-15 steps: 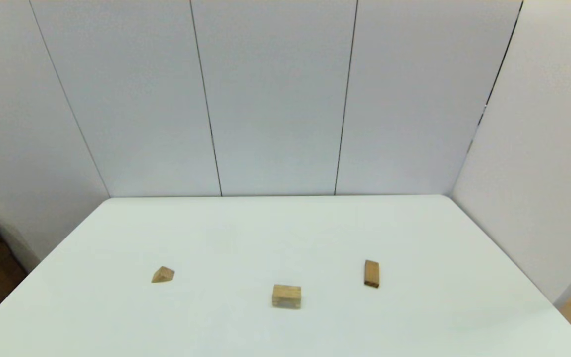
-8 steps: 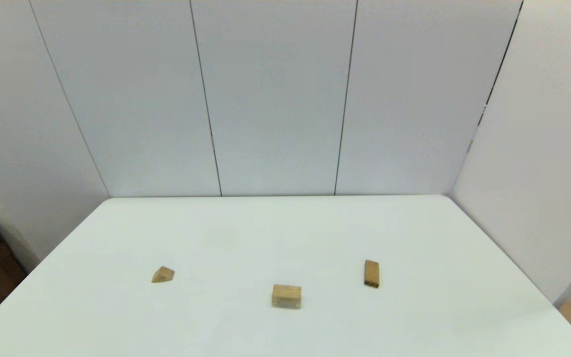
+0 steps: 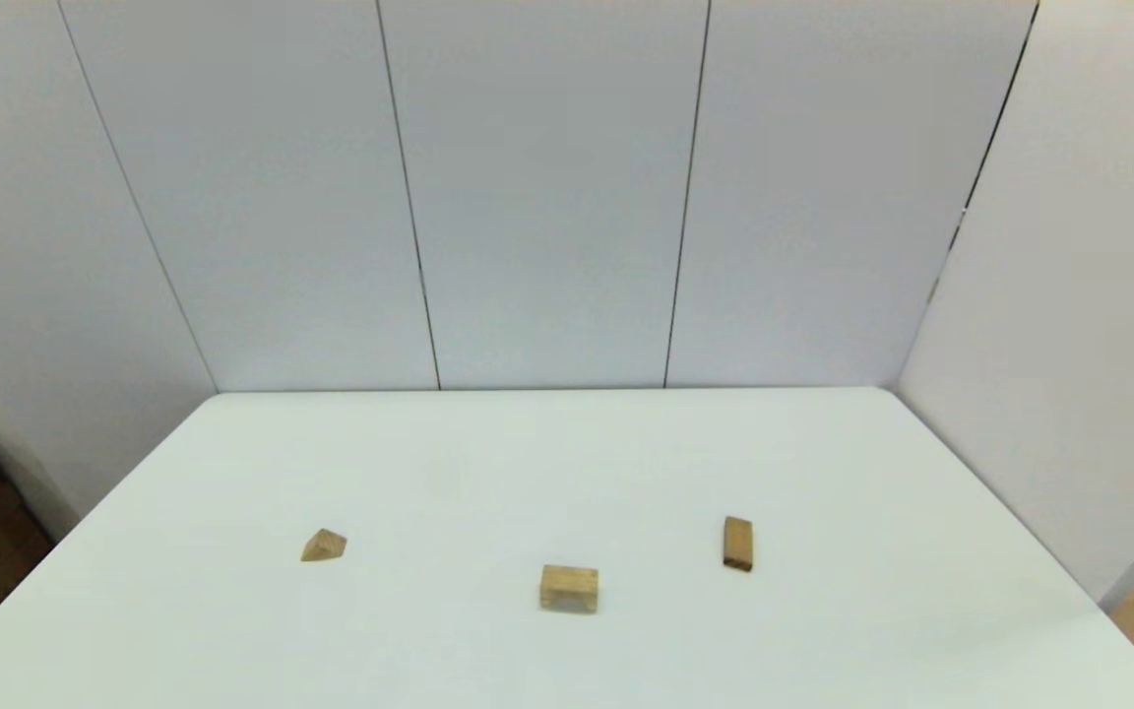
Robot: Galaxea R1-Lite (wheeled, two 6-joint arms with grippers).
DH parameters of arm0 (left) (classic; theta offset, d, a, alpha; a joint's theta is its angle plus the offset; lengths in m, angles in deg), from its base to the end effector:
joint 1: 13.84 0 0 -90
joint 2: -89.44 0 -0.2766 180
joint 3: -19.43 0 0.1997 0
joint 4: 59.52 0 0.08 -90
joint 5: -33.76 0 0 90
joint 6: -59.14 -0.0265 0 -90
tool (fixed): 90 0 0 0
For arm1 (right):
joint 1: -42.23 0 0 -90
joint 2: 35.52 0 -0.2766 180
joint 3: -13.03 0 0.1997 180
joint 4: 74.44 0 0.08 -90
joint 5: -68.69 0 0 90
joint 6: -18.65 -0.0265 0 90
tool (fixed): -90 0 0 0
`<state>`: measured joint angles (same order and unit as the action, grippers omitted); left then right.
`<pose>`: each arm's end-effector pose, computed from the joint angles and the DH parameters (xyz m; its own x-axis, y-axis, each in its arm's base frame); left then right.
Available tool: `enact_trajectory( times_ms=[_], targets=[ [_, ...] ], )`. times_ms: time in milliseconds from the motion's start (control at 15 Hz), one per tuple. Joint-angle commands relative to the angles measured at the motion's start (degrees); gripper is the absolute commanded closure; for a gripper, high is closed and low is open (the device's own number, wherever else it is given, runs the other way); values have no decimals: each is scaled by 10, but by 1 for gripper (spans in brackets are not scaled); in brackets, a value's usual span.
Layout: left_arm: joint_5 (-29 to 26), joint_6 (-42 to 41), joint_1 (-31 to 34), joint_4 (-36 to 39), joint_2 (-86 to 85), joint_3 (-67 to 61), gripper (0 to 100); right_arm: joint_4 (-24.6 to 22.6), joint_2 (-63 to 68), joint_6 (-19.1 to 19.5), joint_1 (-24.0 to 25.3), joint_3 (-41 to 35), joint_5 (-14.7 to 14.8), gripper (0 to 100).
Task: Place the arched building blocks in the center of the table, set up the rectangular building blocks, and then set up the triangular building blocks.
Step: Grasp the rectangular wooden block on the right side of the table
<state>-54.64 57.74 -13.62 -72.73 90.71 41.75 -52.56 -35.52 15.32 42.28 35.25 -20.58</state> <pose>0.0153 0.0008 0.0924 0.9902 0.0317 0.1364 -0.0348 0.9992 0.0204 0.0148 -0.0003 0.0762 0.9999 -0.0119 0.0059 0.0115 0.9982 0.0582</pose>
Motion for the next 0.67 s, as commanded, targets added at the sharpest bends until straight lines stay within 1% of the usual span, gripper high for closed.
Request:
enact_trajectory(
  times_ms=[67, 267, 667],
  targets=[
    [1, -7, 0, -48, -13, -1, 0, 0, 0, 0, 0, 0, 0, 0],
    [-13, -3, 0, -87, -13, -1, 0, 0, 0, 0, 0, 0, 1, 0],
    [-13, 13, 0, -89, -13, -1, 0, 0, 0, 0, 0, 0, 0, 0]
  ],
)
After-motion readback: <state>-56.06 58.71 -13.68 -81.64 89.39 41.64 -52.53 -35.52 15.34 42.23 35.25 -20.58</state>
